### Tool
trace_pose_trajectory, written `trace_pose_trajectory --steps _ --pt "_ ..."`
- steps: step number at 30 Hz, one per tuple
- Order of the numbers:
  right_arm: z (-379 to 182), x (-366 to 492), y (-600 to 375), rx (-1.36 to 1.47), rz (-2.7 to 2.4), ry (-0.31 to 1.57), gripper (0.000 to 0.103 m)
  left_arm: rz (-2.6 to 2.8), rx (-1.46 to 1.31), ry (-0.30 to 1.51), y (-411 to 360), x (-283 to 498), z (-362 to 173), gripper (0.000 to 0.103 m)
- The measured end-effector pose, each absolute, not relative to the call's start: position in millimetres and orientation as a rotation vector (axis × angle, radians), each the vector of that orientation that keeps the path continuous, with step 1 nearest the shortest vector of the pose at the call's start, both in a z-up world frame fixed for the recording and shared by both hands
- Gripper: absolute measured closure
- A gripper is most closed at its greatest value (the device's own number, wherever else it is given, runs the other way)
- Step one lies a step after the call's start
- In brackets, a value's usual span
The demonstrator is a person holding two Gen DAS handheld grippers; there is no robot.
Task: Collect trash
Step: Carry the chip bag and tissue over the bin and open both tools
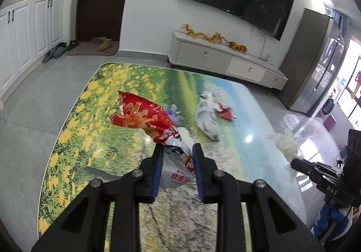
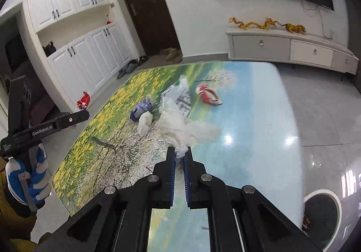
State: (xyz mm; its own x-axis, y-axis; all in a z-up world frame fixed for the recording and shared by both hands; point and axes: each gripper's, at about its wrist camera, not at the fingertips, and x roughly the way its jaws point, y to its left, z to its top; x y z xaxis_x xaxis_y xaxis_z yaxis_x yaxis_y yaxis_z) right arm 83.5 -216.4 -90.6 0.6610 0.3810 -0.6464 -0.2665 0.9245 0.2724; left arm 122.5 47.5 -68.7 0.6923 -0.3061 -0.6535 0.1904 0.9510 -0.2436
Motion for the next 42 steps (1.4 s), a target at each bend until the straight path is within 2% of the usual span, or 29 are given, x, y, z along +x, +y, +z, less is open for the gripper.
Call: trace_pose_trajectory --steps 7,10,23,29,30,31,32,33,37,42 --pt "-80.0 36.7 -288.8 0.214 0.233 0.688 0.096 -0.360 -0.113 0.764 2.9 106.2 -56.5 0.079" --pt "-89.3 18.6 -325.4 0.236 0.148 0.687 0.096 -0.441 -0.055 0.785 -38.7 104.6 -53.3 0.079" --pt "-186.2 -29.9 -474.6 0.486 -0.188 0.834 0.096 -0.915 0.214 0.928 -308.3 86.6 -78.4 0.078" --pt "-217.4 -28.0 -511.4 0.551 -0.250 0.886 0.093 -1.031 0.250 0.977 -395.8 85.8 -103.1 0.076" --pt "-222.0 -27.9 -515.5 0.559 -0.262 0.893 0.087 -1.043 0.258 0.984 -406.6 86.2 -107.0 0.071" --pt "-227.0 -27.3 -522.0 0.567 -0.281 0.904 0.078 -1.047 0.268 0.990 -416.8 86.8 -111.8 0.055" --pt "-230.4 -27.2 -526.3 0.570 -0.302 0.910 0.062 -1.045 0.268 0.996 -426.8 88.1 -116.8 0.048" --pt "-232.0 -28.5 -529.3 0.571 -0.316 0.912 0.052 -1.049 0.261 1.002 -432.2 89.6 -120.0 0.043" --pt "-236.9 -33.5 -535.3 0.576 -0.348 0.929 0.052 -1.061 0.252 1.034 -438.0 92.3 -131.3 0.043" --pt "-227.3 -35.4 -529.3 0.539 -0.364 0.925 0.052 -0.993 0.266 0.980 -420.7 91.0 -123.9 0.043"
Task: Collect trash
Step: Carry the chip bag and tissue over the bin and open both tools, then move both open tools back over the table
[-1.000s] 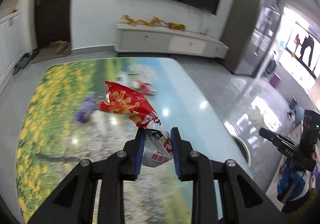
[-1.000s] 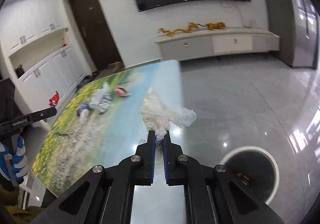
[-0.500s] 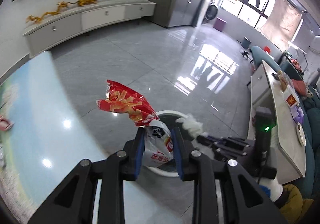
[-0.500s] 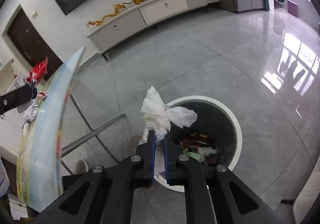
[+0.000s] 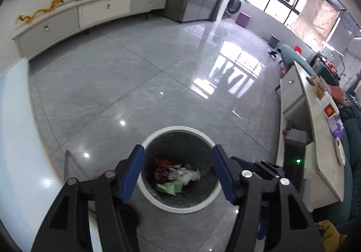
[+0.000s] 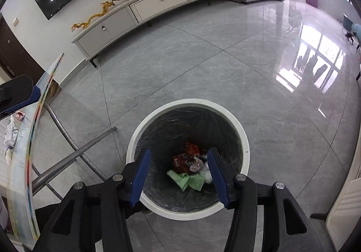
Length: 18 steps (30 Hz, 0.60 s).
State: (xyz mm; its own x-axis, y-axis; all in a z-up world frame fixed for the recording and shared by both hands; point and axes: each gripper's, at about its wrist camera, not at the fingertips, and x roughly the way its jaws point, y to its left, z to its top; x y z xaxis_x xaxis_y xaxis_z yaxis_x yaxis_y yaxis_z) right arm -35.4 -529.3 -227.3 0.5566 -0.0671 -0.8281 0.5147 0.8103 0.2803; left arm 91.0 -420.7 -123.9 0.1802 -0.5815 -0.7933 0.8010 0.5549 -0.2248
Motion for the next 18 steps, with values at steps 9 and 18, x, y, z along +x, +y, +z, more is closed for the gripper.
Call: trace_pose_trajectory --steps 9,18 --pt "-170.7 -16.3 -481.0 0.412 -0.294 0.818 0.046 -0.729 0.230 0.794 -325.5 93.1 -75.3 0.043" --pt "-95.3 0.6 -391.4 0.244 -0.137 0.670 0.032 -0.470 0.196 0.667 -209.6 82.5 -45.1 0.043"
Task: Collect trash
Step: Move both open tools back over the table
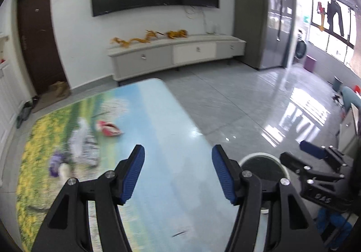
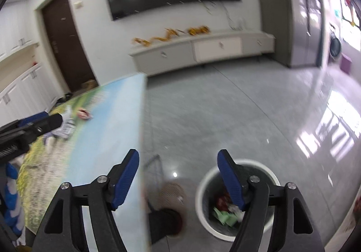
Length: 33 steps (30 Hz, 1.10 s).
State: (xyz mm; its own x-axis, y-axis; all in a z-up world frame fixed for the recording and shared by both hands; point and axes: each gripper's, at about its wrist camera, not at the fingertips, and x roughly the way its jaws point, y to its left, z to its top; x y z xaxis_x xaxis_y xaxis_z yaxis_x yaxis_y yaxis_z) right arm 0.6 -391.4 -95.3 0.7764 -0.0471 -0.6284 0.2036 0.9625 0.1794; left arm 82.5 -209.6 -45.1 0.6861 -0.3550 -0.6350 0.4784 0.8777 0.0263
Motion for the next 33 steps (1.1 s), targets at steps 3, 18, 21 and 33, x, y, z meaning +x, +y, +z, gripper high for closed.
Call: trace_pose_trajectory --steps 3,18,21,33 --pt "-75.0 2.3 -360.2 0.193 -0.088 0.629 0.028 -0.406 0.167 0.618 -170.4 78.2 -32.6 0.043" --pt "-23.5 1.3 -232.7 0.013 0.060 0.576 0.028 -0.188 0.015 0.432 -4.4 30.3 3.6 0.043" --pt "-18.9 -1.5 -213.1 -0.029 0.069 0.580 0.028 -0.173 -0.002 0.417 14.4 22.4 4.3 0.043" --pt "-10.3 10.9 -180.1 -0.082 0.066 0.594 0.028 -0.161 -0.075 0.463 56.0 27.7 -12.6 0.043"
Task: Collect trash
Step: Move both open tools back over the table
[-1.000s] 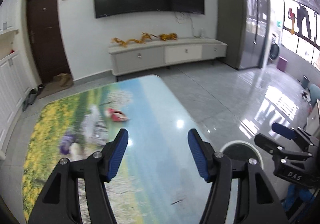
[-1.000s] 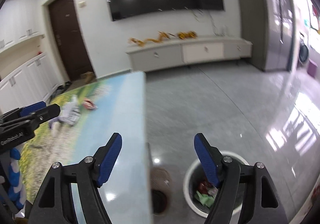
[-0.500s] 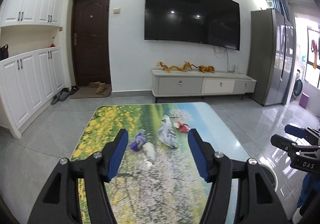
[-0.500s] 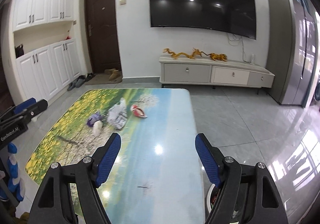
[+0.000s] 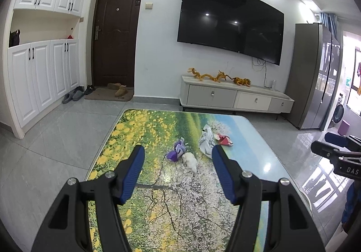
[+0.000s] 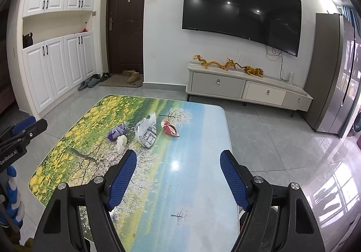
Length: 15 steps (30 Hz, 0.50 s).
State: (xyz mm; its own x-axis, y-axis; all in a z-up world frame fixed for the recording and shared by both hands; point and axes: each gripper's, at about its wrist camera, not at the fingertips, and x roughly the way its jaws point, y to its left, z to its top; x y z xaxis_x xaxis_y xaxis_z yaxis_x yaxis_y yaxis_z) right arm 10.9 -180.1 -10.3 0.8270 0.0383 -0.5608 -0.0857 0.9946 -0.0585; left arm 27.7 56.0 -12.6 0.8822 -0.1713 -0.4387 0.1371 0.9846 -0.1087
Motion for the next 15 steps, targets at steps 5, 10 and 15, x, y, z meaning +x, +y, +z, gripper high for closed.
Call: trace_pose_trajectory --steps 5,10,15 --pt "-14.8 20.2 -175.0 -0.093 0.066 0.614 0.030 -0.165 -0.077 0.494 57.2 36.7 -21.6 0.043" --pt "-21.7 32.1 -176.2 -0.084 0.071 0.634 0.030 -0.183 -0.079 0.548 58.7 48.9 -33.9 0.043" --pt "-32.9 49.0 -182.0 -0.069 0.081 0.662 0.033 -0.220 -0.124 0.631 69.6 71.1 -51.3 0.043"
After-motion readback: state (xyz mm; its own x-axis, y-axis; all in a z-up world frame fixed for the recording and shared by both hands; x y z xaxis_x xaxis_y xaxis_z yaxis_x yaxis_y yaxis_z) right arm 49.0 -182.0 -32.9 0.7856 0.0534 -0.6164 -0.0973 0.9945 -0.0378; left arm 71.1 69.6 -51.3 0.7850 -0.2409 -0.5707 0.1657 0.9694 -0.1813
